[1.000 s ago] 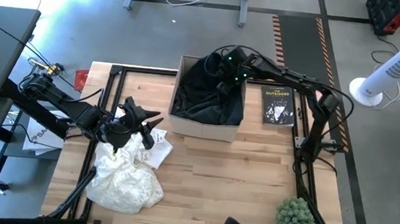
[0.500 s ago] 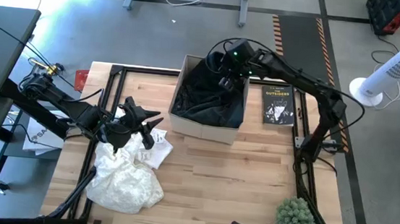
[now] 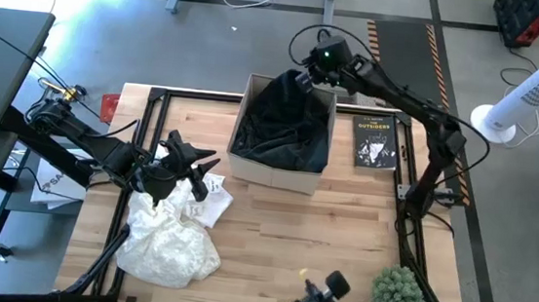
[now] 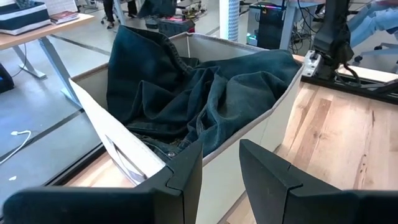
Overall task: Sort clothes
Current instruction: Adjust the dark blue pants in the laundry organizer
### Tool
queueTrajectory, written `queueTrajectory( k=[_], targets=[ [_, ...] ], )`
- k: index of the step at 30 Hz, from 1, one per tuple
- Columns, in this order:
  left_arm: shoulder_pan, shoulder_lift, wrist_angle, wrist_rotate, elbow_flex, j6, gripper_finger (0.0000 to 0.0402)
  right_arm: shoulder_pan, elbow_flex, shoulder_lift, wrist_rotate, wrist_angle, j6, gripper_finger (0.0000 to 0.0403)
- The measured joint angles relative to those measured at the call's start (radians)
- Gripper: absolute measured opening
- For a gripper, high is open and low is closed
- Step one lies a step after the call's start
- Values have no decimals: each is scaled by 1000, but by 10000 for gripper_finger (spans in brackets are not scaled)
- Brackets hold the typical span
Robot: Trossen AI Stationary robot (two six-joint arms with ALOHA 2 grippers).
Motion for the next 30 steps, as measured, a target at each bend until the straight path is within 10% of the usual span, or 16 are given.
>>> queueTrajectory(
  k=[9,18,25,30],
  targets=[
    [0,0,-2,0,0,-1,106,-21,0,84,-521,-21,-43,44],
    [0,0,-2,0,0,-1,106,96,3,98,-487,-45,-240,44],
    [0,0,-6,-1,0,0,106,179,-1,75,-256,16,-326,44],
    [0,0,-6,-4,0,13,106,242,1,37,-317,61,-345,44]
  ],
)
